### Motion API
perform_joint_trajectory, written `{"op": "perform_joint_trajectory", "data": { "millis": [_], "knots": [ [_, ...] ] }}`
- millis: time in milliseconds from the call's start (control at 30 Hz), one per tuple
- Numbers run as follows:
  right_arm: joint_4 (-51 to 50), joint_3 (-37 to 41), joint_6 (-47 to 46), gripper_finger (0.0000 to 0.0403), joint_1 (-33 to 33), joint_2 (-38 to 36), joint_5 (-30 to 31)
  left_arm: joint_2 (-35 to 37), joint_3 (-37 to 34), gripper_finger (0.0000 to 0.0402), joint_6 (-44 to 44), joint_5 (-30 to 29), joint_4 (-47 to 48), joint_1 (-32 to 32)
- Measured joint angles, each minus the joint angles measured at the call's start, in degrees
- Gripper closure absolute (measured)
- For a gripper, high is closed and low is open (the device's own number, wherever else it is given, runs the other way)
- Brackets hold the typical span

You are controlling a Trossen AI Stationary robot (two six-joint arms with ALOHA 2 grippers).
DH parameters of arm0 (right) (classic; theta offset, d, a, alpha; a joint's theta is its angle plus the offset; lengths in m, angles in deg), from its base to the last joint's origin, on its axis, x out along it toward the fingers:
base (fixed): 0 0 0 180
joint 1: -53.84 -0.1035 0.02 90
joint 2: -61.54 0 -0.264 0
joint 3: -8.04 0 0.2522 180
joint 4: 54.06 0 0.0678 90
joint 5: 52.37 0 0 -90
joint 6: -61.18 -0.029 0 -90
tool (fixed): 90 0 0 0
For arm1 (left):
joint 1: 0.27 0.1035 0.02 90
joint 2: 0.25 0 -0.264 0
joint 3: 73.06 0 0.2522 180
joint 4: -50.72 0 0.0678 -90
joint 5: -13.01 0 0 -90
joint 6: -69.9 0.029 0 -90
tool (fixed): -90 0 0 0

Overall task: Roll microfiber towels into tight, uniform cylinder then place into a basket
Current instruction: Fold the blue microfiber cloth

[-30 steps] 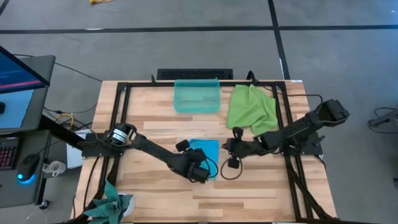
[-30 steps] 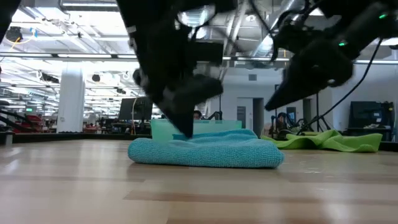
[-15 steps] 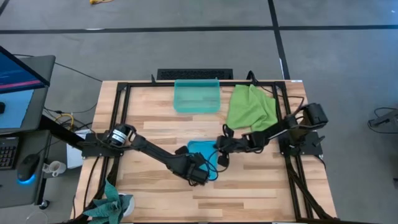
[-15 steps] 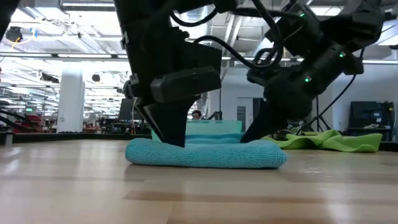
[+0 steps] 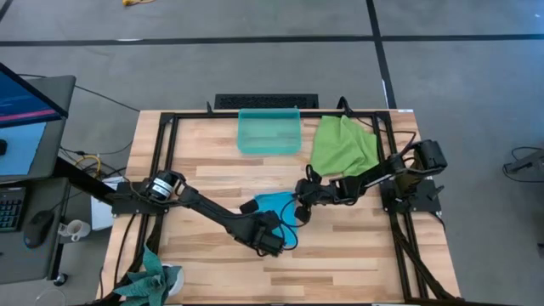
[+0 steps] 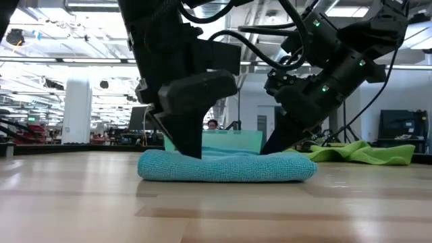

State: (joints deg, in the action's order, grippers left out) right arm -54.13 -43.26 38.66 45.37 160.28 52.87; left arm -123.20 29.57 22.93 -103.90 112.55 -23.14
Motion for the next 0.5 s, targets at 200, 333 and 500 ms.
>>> {"op": "perform_joint_trajectory", "data": {
  "millis": [200, 333, 500],
  "knots": [
    [0.03, 0.00, 0.00, 0.0395, 0.00, -0.02, 0.00, 0.00, 2.22, 0.0308, 2.33, -7.87, 2.70, -0.72],
    [0.00, 0.00, 0.00, 0.0389, 0.00, -0.04, 0.01, 0.02, 2.61, 0.0308, 2.12, -18.46, 7.85, -1.64],
    [0.03, 0.00, 0.00, 0.0392, 0.00, -0.04, 0.02, 0.09, 0.01, 0.0308, -4.24, -20.87, 13.09, -0.71]
  ]
}}
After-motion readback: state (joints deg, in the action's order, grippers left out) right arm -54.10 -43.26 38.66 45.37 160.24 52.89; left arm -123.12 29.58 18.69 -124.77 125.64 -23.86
